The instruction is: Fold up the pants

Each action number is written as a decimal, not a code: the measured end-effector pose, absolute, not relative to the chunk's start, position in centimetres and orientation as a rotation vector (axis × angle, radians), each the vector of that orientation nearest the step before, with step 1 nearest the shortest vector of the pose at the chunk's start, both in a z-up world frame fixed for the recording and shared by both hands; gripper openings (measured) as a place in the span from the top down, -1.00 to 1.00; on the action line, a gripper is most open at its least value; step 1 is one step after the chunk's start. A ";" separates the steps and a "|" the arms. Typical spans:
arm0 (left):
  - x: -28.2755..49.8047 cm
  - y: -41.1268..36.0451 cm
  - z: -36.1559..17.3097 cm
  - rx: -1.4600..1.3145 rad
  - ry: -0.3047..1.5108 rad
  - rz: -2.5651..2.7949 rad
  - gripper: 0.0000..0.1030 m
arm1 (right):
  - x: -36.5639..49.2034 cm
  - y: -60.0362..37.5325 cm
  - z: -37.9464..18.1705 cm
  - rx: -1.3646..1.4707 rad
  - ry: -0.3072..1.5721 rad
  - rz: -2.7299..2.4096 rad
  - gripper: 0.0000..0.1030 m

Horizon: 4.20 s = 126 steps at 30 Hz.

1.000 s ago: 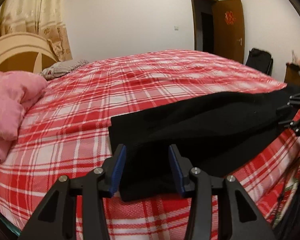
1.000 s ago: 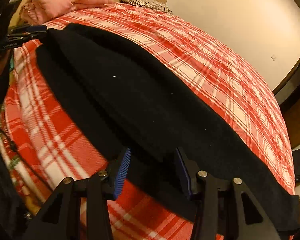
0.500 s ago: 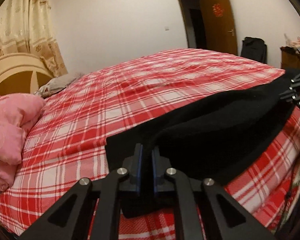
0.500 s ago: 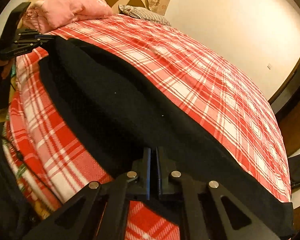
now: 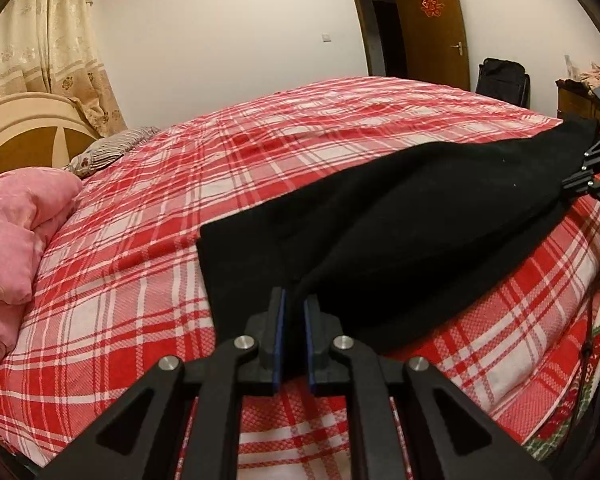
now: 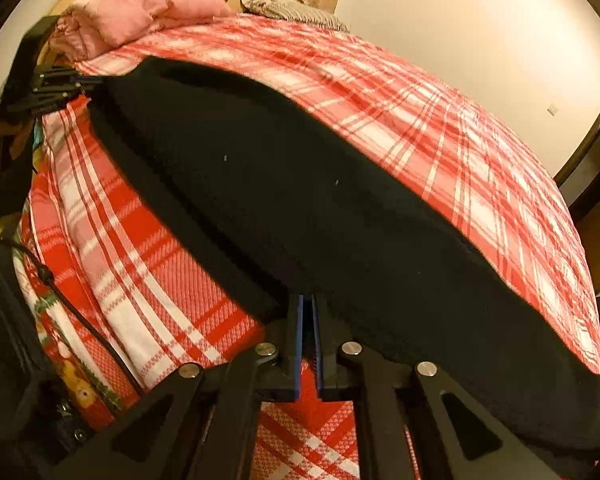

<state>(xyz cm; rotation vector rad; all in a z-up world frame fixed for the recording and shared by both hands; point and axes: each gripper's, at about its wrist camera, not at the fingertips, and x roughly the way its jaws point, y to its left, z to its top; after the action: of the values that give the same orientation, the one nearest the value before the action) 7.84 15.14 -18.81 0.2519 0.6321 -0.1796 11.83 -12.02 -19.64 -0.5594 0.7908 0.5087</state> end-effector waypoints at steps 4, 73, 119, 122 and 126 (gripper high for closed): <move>8.1 15.0 -18.5 0.247 0.631 -0.174 0.80 | 11.6 -11.7 -19.2 -0.543 0.770 0.546 -0.14; 8.1 10.5 -18.0 0.256 0.593 -0.433 0.03 | 32.2 -3.0 -20.3 0.200 1.239 0.673 0.38; 9.7 -13.7 -17.5 0.570 0.657 -0.885 -0.03 | 12.1 -43.4 -11.9 0.454 0.785 0.039 0.05; 9.9 -15.2 -18.0 0.615 0.667 -0.870 -0.03 | 11.3 -44.1 -12.3 0.471 0.763 0.037 0.05; 10.7 -16.3 -18.8 0.648 0.690 -0.842 0.00 | 10.6 -45.6 -11.7 0.473 0.746 0.025 0.05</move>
<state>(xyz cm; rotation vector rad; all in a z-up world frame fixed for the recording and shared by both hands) 10.70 -16.33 -18.76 0.6481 0.6900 -0.8424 10.62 -45.65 -11.65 0.4730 0.7460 0.0253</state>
